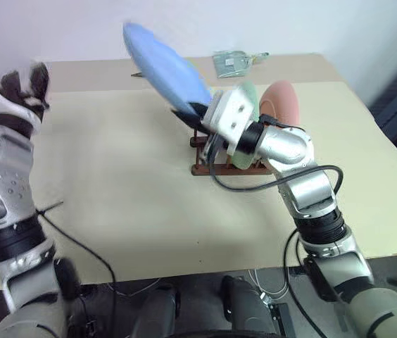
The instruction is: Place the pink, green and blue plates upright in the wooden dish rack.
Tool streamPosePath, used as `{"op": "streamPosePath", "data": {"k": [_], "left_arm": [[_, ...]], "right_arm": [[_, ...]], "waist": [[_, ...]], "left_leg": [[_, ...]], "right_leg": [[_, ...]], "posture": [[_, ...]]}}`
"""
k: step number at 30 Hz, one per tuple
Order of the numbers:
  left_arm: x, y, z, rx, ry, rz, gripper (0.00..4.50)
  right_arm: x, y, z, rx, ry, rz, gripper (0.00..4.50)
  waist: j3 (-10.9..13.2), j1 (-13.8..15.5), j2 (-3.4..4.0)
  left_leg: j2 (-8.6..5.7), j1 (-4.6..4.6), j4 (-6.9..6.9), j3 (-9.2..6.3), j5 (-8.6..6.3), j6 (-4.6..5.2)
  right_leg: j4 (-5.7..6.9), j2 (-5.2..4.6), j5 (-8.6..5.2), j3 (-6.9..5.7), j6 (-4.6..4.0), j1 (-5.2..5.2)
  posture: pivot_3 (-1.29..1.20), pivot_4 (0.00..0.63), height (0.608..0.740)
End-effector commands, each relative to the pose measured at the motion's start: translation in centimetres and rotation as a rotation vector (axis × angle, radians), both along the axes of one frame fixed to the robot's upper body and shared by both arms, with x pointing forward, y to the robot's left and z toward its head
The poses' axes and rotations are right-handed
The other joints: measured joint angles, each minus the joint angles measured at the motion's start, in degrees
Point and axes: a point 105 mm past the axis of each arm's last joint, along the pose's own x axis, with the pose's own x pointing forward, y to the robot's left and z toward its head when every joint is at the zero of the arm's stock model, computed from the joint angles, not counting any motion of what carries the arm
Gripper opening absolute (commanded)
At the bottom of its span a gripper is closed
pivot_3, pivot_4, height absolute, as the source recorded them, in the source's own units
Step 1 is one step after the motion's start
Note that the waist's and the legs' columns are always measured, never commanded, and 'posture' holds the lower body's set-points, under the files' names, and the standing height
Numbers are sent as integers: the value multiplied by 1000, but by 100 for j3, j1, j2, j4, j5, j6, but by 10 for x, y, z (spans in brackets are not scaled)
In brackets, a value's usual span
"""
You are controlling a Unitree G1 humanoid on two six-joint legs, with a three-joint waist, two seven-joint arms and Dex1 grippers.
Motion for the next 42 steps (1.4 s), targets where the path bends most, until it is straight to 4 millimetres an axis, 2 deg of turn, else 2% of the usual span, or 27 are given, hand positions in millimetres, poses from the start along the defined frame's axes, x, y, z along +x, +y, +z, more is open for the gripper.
{"op": "streamPosePath", "data": {"k": [1, 5, 9, 13, 21, 28, 35, 39, 42], "left_arm": [[-8, -56, -32, 206, 63, -234, 2995], [-20, -91, -62, 237, 124, -393, 2995], [-23, -104, -71, 206, 144, -447, 2995], [-34, -119, -84, 279, 187, -542, 2995], [-40, -131, -94, 300, 222, -607, 2995], [-47, -138, -106, 354, 257, -656, 2995], [-49, -142, -108, 355, 263, -660, 2995], [-52, -145, -112, 364, 271, -669, 3060], [-52, -146, -112, 360, 271, -672, 3060]], "right_arm": [[-16, -10, 23, 227, 229, 116, 0], [2, -20, 12, 423, 542, 28, 0], [5, -26, 8, 499, 643, -33, 0], [10, -35, 8, 570, 708, -106, 0], [15, -44, 3, 564, 768, -183, 0], [22, -41, -6, 530, 838, -207, 0], [28, -36, -8, 489, 867, -208, 0], [32, -35, -5, 443, 828, -231, 1592], [30, -39, 13, 373, 651, -274, 2982]], "waist": [[-4, 43, -6], [-2, 63, -5], [-3, 30, 28], [-4, -91, 31], [-4, -92, 33], [-4, -93, 33], [-3, -88, 35], [-2, -91, 35], [-1, -86, 37]], "left_leg": [[1, -2, 1, -3, -7, 13], [5, -5, 1, -5, -4, 11], [11, -1, -7, -6, 0, 8], [13, -1, -11, -1, 1, 8], [16, 0, -9, 3, 0, 10], [18, 0, -10, 3, 1, 10], [19, -1, -9, 4, 0, 10], [19, -1, -9, 4, 0, 10], [19, -2, -8, 5, 1, 10]], "right_leg": [[-3, 0, 3, 0, -5, 0], [-3, 6, 6, 0, -42, -13], [3, 23, 11, 3, -48, -28], [2, 27, 20, 6, -31, -31], [2, 29, 19, 9, -32, -30], [0, 31, 19, 9, -32, -29], [-1, 32, 19, 9, -32, -29], [-1, 32, 18, 9, -32, -29], [-2, 32, 19, 8, -32, -29]], "posture": [[0, 150, 740], [0, 150, 740], [0, 150, 740], [0, 150, 740], [0, 150, 740], [0, 150, 740], [0, 150, 740], [0, 150, 740], [0, 150, 740]]}}
